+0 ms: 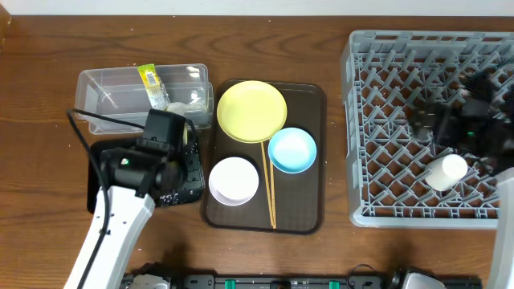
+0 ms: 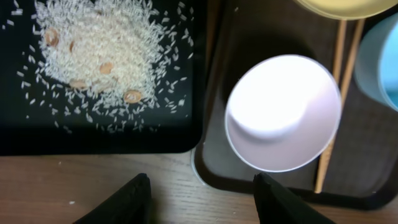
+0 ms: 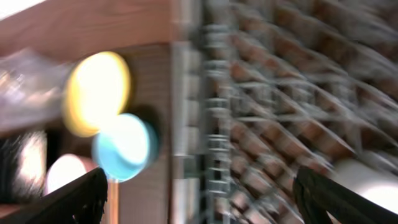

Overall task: Sort waste into correct bins and load items into the dishwasher rack
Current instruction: 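Place the white cup into the dishwasher rack with the right gripper, then reach the right gripper to the blue bowl and grasp it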

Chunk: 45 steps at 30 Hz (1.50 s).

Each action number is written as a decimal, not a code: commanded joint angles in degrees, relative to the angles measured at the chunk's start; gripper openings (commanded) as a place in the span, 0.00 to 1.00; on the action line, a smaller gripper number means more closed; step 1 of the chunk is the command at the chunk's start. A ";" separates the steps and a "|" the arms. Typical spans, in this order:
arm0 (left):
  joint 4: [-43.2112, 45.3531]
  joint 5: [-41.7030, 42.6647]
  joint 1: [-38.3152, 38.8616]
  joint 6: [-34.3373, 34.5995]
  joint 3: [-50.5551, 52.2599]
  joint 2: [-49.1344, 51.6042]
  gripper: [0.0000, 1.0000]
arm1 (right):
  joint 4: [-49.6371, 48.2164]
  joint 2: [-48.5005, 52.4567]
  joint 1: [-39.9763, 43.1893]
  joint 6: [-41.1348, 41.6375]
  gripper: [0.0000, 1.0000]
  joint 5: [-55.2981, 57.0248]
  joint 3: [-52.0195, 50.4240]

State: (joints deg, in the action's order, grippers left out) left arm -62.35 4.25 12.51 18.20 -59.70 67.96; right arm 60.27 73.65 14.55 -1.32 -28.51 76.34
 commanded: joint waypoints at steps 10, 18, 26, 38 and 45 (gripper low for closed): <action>-0.63 -1.33 -0.28 3.52 -0.42 4.28 0.57 | -7.63 7.37 -30.49 0.76 0.76 14.34 0.70; -0.63 -1.33 -0.28 3.52 -0.42 4.26 0.57 | -11.30 19.47 -38.14 7.74 0.56 21.94 0.70; -0.61 -1.33 -0.28 3.50 -0.42 4.26 0.57 | -13.03 30.18 -38.53 11.63 0.48 22.51 0.70; -0.61 -1.33 -0.28 3.50 -0.42 4.26 0.58 | -12.68 37.90 -38.62 12.04 0.11 22.14 0.70; -0.61 -1.31 -0.28 3.52 -0.42 4.26 0.58 | -10.49 35.82 -38.07 12.00 0.01 22.53 1.60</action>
State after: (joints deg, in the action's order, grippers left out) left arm -62.78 3.88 12.51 21.19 -59.70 72.01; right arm 48.86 110.96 -23.75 10.46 -6.61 76.44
